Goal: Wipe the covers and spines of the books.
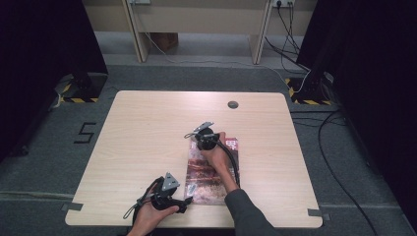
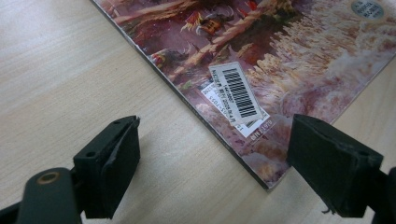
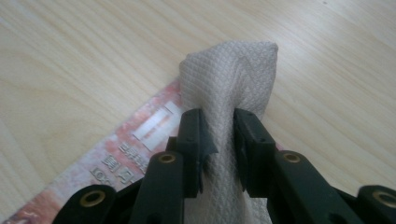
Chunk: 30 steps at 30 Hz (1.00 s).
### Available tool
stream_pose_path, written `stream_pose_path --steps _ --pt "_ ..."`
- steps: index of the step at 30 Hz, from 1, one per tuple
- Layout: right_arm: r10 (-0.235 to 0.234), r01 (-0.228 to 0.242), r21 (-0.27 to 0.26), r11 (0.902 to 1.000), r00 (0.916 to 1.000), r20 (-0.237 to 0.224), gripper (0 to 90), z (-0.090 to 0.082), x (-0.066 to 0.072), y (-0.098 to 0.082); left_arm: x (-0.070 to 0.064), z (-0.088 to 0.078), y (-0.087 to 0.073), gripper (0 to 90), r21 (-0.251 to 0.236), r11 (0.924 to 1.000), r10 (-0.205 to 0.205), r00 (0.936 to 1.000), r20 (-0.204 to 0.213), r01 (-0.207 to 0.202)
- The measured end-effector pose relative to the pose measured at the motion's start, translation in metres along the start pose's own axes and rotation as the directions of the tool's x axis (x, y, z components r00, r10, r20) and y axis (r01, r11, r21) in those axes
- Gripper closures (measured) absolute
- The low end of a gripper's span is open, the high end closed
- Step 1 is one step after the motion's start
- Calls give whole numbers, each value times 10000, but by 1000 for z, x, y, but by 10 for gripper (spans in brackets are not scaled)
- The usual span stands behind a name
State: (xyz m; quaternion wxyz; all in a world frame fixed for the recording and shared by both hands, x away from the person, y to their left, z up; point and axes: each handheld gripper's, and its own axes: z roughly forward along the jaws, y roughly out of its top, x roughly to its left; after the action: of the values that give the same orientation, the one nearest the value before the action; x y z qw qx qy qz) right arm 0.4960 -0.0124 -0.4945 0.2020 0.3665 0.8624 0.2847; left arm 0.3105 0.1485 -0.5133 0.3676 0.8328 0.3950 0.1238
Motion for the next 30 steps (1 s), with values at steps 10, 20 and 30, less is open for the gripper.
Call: stream_pose_path --steps 10,20,30 --pt "-636 631 -116 9979 9969 -458 734 -6 16 -4 0 0 0 162 -25 10000 16 10000 -16 -16" --pt "-1221 1161 -523 9919 9835 -1336 733 -25 31 -27 4 -4 1 189 -32 9998 184 9998 60 -184" --pt "-1747 1589 -926 9829 9642 -1993 733 -48 47 -54 29 -26 -1 194 -647 9954 -729 9970 -263 711"
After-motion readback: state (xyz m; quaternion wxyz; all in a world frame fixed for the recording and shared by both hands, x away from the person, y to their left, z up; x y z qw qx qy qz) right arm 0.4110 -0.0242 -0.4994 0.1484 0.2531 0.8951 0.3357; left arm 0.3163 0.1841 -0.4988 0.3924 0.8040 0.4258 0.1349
